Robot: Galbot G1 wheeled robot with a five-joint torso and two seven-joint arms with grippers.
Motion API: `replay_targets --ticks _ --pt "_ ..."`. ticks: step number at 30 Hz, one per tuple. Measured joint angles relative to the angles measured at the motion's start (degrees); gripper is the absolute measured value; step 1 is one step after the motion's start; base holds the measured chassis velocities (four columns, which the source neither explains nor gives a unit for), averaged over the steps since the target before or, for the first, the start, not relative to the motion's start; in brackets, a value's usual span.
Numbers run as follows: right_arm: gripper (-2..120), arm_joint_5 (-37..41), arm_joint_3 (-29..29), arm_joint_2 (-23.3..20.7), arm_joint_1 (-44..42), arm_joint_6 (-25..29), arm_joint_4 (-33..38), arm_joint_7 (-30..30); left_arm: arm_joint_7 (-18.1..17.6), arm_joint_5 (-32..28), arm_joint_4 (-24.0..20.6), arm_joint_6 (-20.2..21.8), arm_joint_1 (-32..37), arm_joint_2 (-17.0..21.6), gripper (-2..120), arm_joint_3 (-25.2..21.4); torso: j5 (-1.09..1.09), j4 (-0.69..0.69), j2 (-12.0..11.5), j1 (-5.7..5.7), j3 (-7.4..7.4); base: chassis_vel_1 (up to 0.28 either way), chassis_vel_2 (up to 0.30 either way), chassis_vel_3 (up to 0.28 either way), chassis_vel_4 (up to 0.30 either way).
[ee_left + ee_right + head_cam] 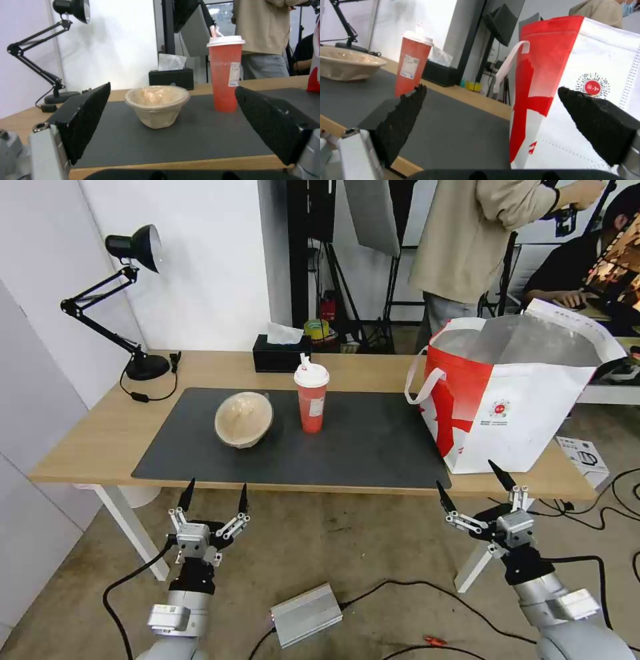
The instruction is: Pick up the trash from the table and place it into the takeout bag.
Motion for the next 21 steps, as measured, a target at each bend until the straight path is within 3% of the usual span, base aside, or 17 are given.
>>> replay_targets --ticks 14,21 --pt "100 0.1 -0.9 -0.7 1.2 0.1 0.2 0.0 0.1 0.1 0.5 -0.1 0.2 -0.1 100 0.2 0.00 0.00 0.0 0.00 0.00 0.000 0.000 0.000 0.000" --pt "100 1.2 -4.2 -2.8 5.2 -4.0 2.7 -0.4 0.1 0.1 0.4 -0.3 0.7 -0.2 100 0.1 0.00 0.01 0.0 0.00 0.00 0.000 0.000 0.000 0.000"
